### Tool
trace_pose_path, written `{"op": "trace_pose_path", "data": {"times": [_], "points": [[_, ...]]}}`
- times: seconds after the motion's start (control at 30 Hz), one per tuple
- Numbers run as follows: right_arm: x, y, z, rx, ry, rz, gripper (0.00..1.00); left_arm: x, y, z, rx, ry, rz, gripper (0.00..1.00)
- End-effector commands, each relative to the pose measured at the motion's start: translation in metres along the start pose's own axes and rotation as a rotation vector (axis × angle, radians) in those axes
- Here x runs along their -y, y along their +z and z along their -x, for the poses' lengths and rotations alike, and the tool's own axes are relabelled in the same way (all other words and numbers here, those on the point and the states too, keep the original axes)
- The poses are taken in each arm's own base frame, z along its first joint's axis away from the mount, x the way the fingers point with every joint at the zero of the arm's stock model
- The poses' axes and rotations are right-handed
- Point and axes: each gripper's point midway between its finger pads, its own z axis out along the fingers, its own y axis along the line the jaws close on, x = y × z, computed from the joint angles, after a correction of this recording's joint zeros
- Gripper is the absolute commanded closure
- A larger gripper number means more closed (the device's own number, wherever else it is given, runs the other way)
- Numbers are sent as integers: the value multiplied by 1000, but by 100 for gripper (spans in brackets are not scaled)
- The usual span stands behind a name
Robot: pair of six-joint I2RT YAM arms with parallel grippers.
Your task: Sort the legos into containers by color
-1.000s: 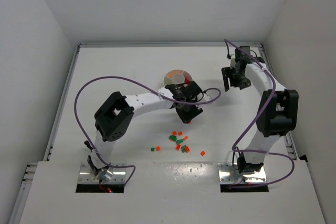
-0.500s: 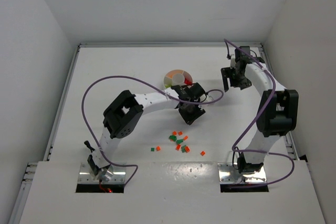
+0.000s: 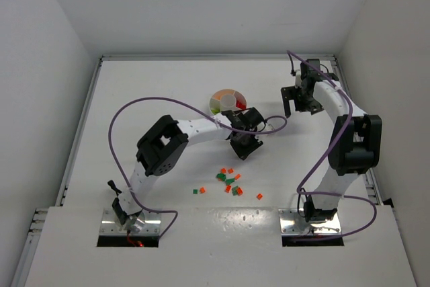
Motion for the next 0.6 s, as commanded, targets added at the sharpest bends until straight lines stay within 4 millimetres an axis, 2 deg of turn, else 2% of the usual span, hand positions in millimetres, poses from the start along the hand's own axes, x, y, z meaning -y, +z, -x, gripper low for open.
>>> {"op": "trace_pose_path", "data": {"times": [0.0,0.17,0.27,0.43,0.47,0.57], "points": [[10,-11,9,48,15,-46,0,-5,2,14,38,-10,13,62],[16,-11,11,54,26,-83,0,-5,2,14,38,-10,13,73],[23,-13,13,60,36,-106,0,-6,-6,19,57,5,25,84],[32,-12,14,56,64,-144,0,-10,-47,47,148,40,49,86],[32,-12,14,57,75,-144,0,-15,-68,62,202,38,69,86],[39,-11,14,54,102,-151,0,-26,-104,79,279,28,114,86]]}}
